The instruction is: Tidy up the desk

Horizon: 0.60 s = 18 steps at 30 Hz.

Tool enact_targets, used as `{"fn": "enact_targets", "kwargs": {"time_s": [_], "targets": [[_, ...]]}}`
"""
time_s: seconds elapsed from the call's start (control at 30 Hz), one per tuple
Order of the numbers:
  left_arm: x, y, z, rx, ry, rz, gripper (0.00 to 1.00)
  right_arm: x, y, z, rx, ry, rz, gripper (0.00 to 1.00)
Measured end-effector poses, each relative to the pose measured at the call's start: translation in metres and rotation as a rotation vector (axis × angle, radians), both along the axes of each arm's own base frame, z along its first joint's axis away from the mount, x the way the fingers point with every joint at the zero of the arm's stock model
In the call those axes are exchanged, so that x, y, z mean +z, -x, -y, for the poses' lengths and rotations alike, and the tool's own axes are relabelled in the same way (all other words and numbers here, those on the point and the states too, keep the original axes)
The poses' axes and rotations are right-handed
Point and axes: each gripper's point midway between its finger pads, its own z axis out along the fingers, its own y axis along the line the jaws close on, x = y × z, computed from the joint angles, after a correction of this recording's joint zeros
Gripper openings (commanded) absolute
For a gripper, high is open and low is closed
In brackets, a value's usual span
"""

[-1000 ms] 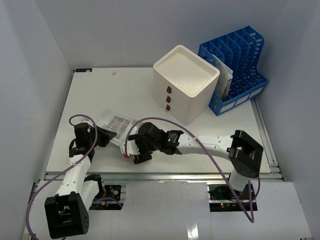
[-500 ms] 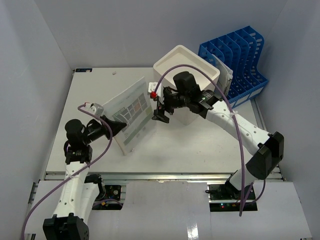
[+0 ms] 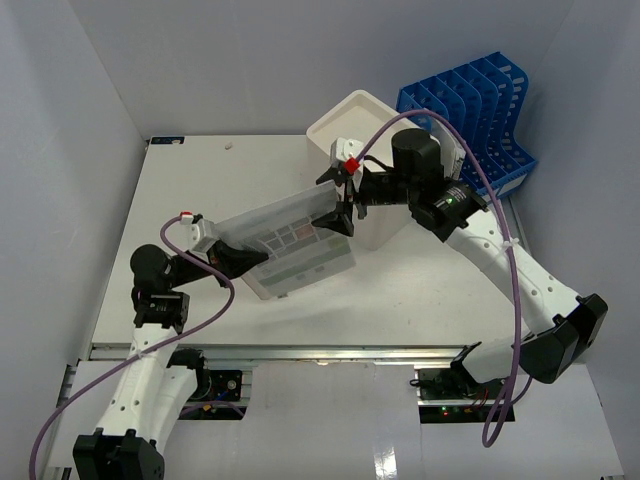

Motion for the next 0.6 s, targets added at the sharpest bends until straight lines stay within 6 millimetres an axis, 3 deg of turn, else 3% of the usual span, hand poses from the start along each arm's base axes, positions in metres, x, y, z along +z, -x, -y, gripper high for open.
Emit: {"fn": "enact_targets", "kwargs": {"time_s": [0.1, 0.27, 0.4, 0.43, 0.5, 0.6], "targets": [[0.005, 0.001, 0.001, -0.017, 0.005, 0.012, 0.0, -0.006, 0.02, 0.0, 0.123, 0.016, 0.011, 0.97], [0.013, 0.002, 0.002, -0.036, 0.017, 0.031, 0.0, -0.013, 0.05, 0.005, 0.301, 0.025, 0.053, 0.64], [0.018, 0.0, 0.003, -0.045, 0.024, 0.035, 0.0, -0.012, 0.06, 0.011, 0.347, 0.028, 0.105, 0.37], [0.018, -0.001, 0.003, -0.048, 0.025, 0.034, 0.0, -0.011, 0.061, 0.012, 0.352, 0.028, 0.12, 0.23], [0.019, -0.001, 0.004, -0.052, 0.027, 0.029, 0.0, -0.009, 0.064, 0.014, 0.357, 0.027, 0.136, 0.08], [0.02, 0.0, 0.004, -0.058, 0.028, 0.036, 0.0, -0.009, 0.067, 0.017, 0.361, 0.027, 0.147, 0.08]]}}
